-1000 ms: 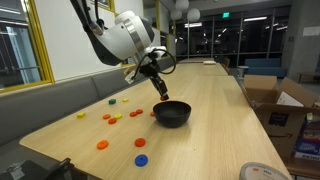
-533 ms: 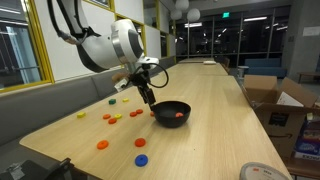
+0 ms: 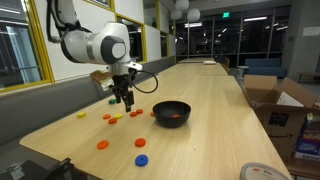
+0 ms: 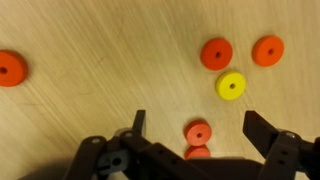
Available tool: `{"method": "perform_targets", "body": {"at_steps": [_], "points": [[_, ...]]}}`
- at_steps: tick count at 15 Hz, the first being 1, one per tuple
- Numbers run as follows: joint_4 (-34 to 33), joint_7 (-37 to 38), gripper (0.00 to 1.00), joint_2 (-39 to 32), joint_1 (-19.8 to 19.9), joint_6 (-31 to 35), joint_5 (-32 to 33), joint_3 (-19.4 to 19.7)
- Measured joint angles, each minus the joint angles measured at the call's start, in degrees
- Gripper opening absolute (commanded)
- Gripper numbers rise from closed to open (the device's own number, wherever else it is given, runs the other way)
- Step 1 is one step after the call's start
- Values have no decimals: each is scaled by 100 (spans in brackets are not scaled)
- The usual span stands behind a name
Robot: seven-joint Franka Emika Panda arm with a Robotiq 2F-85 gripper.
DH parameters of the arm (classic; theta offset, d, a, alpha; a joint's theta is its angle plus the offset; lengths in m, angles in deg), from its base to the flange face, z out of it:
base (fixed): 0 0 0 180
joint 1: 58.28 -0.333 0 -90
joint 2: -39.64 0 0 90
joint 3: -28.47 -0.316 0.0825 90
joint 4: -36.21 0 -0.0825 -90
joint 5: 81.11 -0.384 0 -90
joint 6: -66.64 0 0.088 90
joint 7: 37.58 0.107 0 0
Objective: Put a round yellow block and two round orange blocks in the bowl then put the last round yellow block in the bowl
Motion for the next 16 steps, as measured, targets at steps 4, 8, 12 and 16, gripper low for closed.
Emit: {"method": "perform_targets", "body": {"at_steps": [4, 8, 12, 16], "points": [[-385, -1579, 100, -181, 813, -900, -756, -955], [-913, -2963, 100, -451, 689, -2117, -1186, -609], [-1246, -3459, 100, -742, 63, -2666, -1048, 6], [-1346, -3422, 100, -939, -636, -2546, -483, 416]]}}
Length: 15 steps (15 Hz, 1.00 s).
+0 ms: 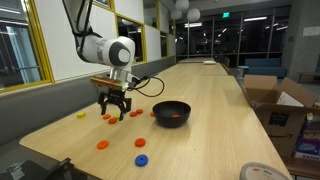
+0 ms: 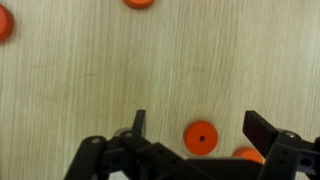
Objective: Put a round yellow block and two round orange blocks in the bowl then put the last round yellow block in the bowl
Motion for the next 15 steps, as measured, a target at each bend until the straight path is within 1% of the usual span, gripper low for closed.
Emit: {"method": "perform_targets", "body": {"at_steps": [3, 7, 9, 13, 15], "points": [[58, 214, 100, -41, -429, 365, 368, 208], [341, 879, 100, -42, -927, 1322, 858, 513], [483, 1246, 100, -45, -1160, 1663, 1116, 720], [655, 1848, 100, -66, -1553, 2056, 1526, 1156], [697, 2011, 100, -78, -1660, 2220, 1564, 1285]]}}
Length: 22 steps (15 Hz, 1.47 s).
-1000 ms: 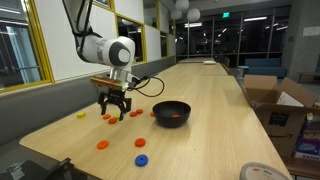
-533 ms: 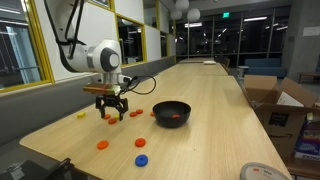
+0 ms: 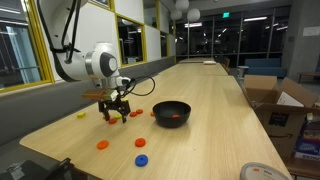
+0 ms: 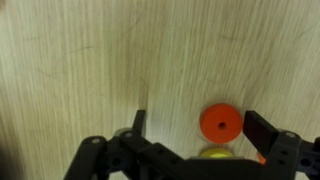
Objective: Put a round yellow block and two round orange blocks in the bowl then put the last round yellow block in the bowl
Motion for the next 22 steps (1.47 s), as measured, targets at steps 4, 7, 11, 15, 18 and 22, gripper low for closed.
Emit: {"method": "perform_targets", "body": {"at_steps": [4, 7, 11, 15, 18, 22], "points": [[42, 150, 100, -1, -26, 251, -28, 25], [69, 181, 100, -1, -27, 325, -79, 3], [114, 198, 100, -4, -46, 324, -111, -42], [155, 202, 100, -17, -77, 323, -138, -120], [161, 215, 100, -18, -122, 323, -139, -127], [156, 242, 100, -18, -157, 324, -138, -111]]}}
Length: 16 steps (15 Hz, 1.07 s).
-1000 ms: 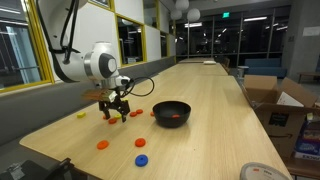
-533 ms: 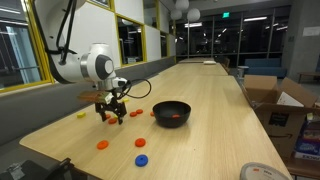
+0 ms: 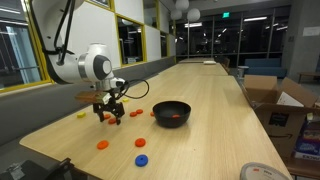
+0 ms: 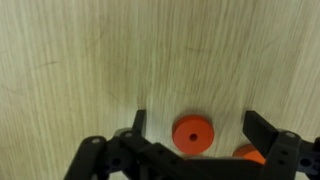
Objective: Put a round yellow block and two round orange blocks in the bowl then put the last round yellow block in the bowl
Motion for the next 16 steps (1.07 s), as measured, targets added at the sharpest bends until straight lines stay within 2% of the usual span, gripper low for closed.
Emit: {"method": "perform_targets", "body": {"at_steps": [8, 9, 10, 16], "points": [[-122, 35, 100, 0, -47, 2, 2, 104], [-139, 35, 75, 0, -47, 2, 2, 111], [-149, 35, 73, 0, -47, 2, 2, 116], [-153, 37, 27, -9, -47, -27, 2, 125]]}}
